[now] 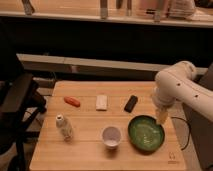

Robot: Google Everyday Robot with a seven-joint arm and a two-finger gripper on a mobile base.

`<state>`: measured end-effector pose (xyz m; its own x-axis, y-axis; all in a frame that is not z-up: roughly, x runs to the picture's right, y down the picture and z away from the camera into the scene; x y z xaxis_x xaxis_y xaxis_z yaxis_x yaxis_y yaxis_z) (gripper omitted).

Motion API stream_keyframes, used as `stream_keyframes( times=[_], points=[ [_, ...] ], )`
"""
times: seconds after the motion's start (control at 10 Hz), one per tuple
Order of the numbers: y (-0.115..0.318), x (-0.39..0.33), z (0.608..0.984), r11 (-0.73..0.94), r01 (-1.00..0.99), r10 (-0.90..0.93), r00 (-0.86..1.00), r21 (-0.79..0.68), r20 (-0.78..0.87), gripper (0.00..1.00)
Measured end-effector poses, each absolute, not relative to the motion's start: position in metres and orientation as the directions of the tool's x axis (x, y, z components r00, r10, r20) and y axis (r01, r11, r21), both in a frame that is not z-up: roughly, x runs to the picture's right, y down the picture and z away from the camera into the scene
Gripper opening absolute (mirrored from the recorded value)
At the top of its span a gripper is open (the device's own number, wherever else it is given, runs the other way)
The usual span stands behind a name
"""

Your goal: Knock the bottle over

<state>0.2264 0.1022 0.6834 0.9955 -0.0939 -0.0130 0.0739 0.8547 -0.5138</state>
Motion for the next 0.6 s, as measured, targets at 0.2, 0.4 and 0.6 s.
stream_keyframes(
  times=[0.2, 0.4, 0.6],
  points=[
    [0.102, 0.22, 0.683, 0.856, 0.102, -0.122, 0.993, -0.506, -0.007, 0.8],
    [0.101, 0.218, 0.682, 0.855, 0.132, -0.151, 0.989, -0.501, 0.002, 0.8],
    [0.101, 0.195, 0.682, 0.852, 0.168, -0.182, 0.983, -0.496, 0.021, 0.8]
  ],
)
